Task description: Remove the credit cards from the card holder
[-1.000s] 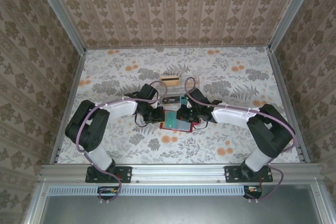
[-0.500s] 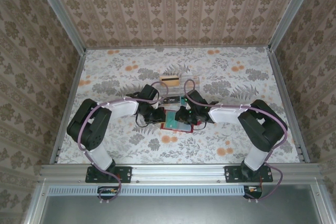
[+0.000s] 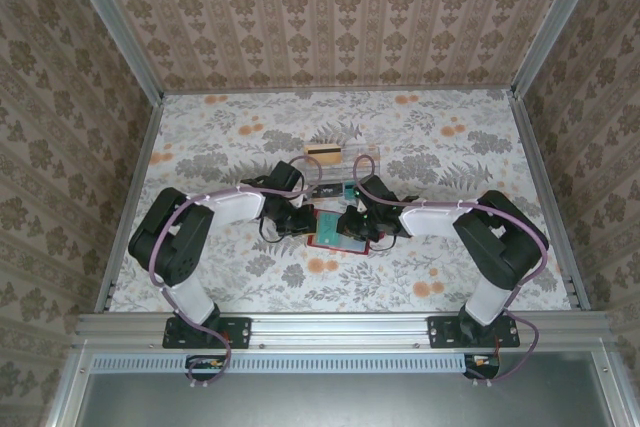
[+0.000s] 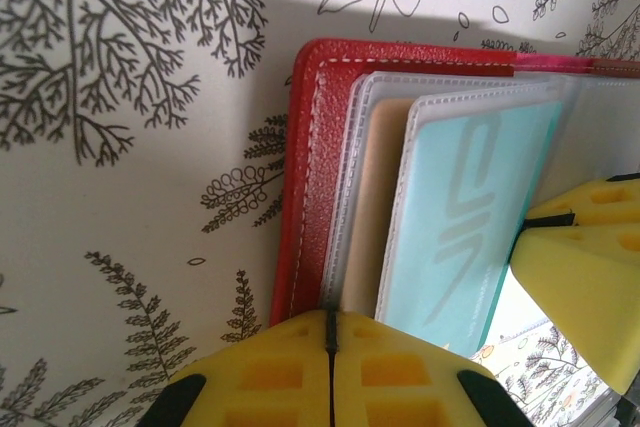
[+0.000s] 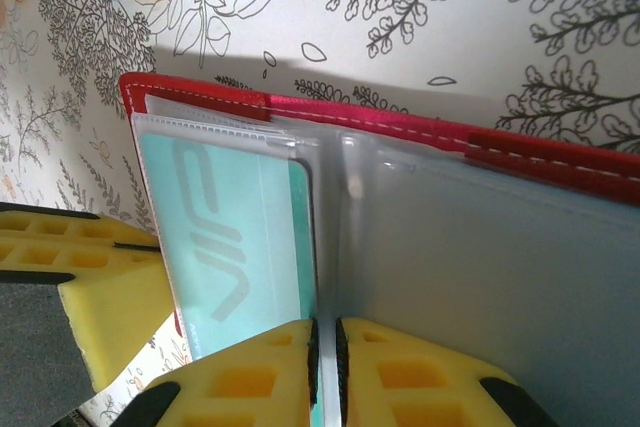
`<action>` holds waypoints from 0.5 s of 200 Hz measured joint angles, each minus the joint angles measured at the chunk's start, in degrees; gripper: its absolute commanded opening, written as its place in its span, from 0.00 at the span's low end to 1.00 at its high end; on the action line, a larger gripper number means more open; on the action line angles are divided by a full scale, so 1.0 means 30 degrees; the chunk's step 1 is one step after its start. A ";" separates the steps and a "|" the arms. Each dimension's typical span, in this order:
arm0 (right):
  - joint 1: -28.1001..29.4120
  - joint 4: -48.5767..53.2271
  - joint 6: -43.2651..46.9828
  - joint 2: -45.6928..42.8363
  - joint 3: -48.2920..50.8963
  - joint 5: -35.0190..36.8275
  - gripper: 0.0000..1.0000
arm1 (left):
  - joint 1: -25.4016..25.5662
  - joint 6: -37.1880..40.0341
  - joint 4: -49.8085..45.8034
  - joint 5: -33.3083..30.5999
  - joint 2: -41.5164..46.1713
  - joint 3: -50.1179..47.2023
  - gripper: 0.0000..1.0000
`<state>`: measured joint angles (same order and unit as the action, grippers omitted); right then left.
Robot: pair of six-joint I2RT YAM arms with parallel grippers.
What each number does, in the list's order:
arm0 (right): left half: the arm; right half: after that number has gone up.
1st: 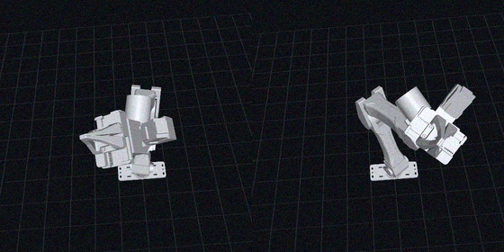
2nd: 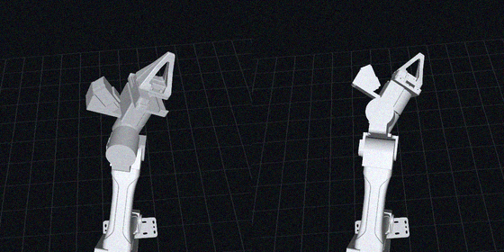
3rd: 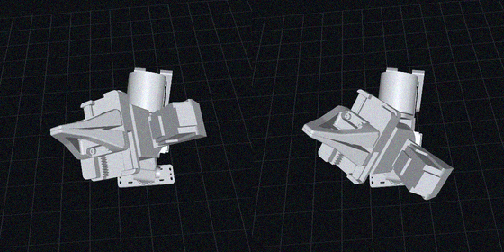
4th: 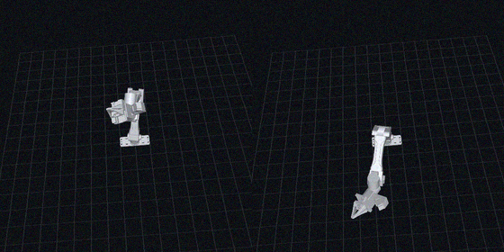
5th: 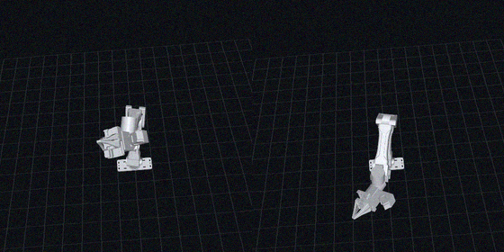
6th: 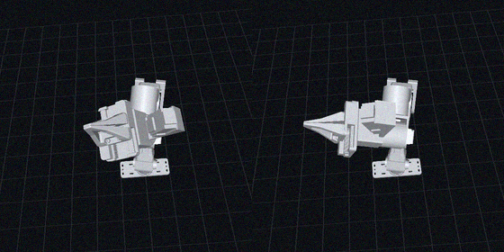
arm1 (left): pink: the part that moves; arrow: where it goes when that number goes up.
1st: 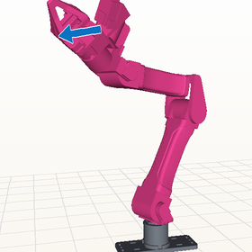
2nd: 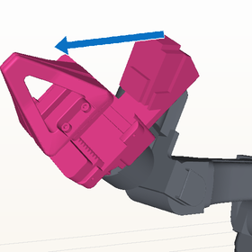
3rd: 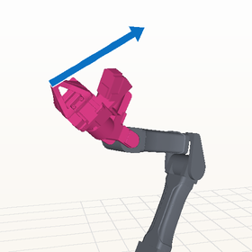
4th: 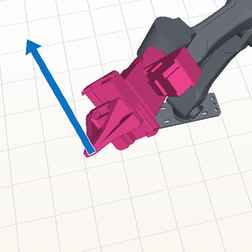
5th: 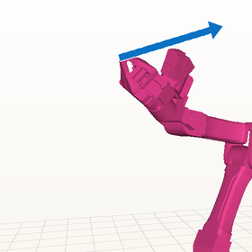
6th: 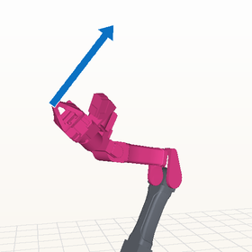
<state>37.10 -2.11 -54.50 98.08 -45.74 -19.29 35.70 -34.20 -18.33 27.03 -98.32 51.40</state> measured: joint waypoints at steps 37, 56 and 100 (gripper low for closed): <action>-0.0051 -0.0437 -0.0291 0.0226 0.0044 -0.0328 0.15 | 0.0087 0.0000 0.0007 -0.0022 0.0000 0.0029 0.07; -0.0073 -0.0532 -0.0357 0.0226 0.0044 -0.0372 0.13 | 0.0109 0.0000 0.0000 -0.0022 0.0000 0.0036 0.07; -0.0160 -0.0758 -0.0444 0.0226 0.0138 -0.0634 0.00 | 0.0124 0.0000 0.0000 -0.0015 -0.0029 0.0051 0.07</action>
<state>36.62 -4.38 -55.83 98.76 -45.32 -21.19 36.07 -34.20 -18.33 26.98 -98.41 51.55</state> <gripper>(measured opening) 0.052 0.071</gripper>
